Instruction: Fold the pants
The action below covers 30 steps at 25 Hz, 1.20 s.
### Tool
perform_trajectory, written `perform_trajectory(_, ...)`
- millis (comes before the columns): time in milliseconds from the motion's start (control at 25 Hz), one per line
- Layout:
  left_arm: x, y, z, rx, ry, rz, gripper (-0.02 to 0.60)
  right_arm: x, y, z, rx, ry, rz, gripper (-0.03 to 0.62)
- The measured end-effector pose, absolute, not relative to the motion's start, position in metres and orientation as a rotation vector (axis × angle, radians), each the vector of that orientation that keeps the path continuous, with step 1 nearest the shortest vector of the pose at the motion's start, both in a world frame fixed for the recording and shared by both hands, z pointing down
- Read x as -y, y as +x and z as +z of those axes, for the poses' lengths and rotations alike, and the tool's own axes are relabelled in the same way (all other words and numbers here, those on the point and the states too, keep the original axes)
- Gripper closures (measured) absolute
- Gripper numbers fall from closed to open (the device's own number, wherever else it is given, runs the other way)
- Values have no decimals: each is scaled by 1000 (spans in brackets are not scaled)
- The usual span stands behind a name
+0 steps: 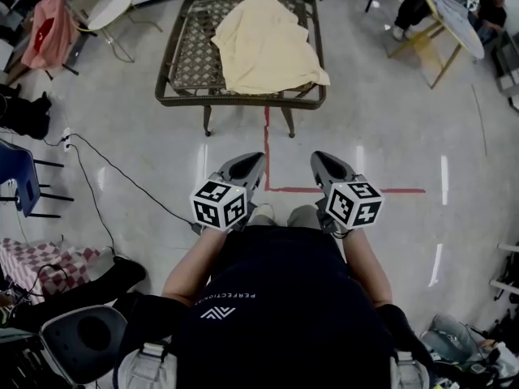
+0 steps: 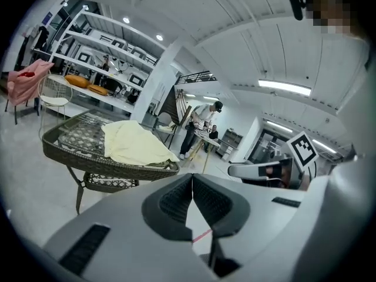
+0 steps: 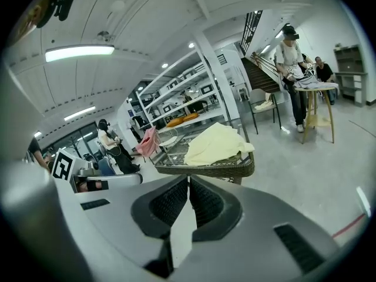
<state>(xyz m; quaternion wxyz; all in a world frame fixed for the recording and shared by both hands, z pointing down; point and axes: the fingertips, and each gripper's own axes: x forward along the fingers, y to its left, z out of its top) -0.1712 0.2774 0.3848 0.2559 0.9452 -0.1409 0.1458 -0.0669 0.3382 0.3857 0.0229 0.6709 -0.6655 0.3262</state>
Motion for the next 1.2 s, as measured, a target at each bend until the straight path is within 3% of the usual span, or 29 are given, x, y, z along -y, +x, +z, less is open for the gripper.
perform_trajectory(600,-230,-142,411,417,2504,434,571,-290,-26,408,2024,2015,1078,556)
perform_trajectory(1200,-169,-42,425,480,2523,488,571,-216,61,426,2142,1718,1089,556)
